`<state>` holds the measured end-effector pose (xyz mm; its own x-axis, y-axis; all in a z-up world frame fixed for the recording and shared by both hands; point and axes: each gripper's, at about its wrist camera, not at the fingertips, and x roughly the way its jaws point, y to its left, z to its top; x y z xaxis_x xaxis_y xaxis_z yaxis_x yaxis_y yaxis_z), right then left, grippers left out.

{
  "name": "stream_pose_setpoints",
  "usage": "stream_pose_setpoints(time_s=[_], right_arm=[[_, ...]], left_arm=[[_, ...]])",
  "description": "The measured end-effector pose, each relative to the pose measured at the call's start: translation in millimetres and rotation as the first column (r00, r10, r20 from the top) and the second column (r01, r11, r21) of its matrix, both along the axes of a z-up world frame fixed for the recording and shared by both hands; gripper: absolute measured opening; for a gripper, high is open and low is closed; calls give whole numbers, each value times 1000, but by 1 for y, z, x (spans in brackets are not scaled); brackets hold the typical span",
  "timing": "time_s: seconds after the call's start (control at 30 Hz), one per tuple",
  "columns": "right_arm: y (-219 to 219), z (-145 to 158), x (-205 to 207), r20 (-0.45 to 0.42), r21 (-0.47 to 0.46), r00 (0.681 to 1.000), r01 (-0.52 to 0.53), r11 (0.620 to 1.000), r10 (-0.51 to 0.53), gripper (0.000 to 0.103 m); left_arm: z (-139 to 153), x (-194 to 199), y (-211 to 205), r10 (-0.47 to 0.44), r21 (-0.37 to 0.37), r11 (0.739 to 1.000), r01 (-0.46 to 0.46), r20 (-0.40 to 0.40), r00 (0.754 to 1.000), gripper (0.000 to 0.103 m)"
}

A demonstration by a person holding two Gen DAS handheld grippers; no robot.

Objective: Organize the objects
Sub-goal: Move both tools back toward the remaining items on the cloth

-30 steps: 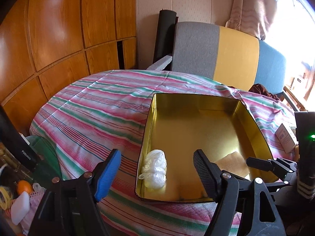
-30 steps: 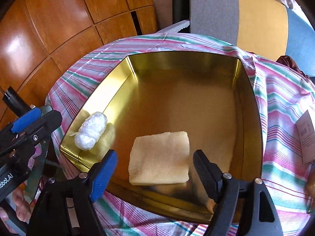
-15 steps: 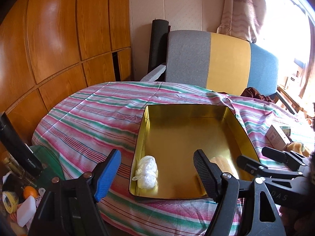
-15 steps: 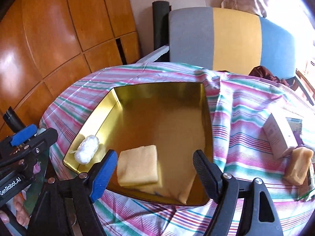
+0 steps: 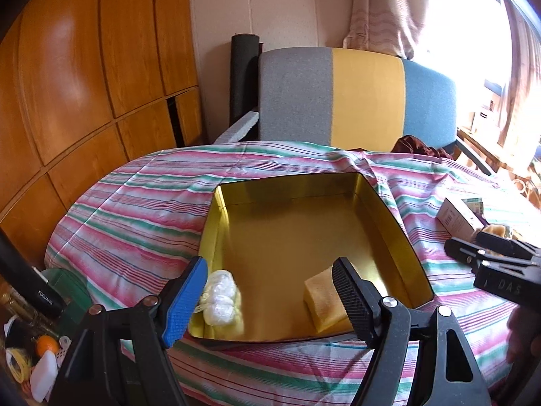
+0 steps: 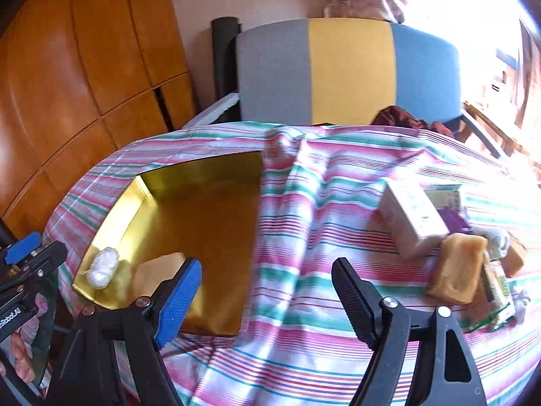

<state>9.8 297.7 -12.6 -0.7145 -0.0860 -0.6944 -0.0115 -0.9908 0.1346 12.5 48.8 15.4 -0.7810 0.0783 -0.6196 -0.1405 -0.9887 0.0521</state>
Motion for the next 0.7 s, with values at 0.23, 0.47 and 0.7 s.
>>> stream_pose_setpoints(time_s=[0.23,0.47,0.7], right_arm=[[83,15,-3,-28,56,984,176,983,-175,81],[190,20,-4,-76,82,914,405,911,-400,81],[271,-4,17,17,-140,794,604,785,-608,81]], left_arm=[[-2,-9,42,-106,0,994,106,25,994,77],[-6,-19,105,-239,7,971,239,73,968,77],[-14,-37,174,-344,35,939,343,142,928,77]])
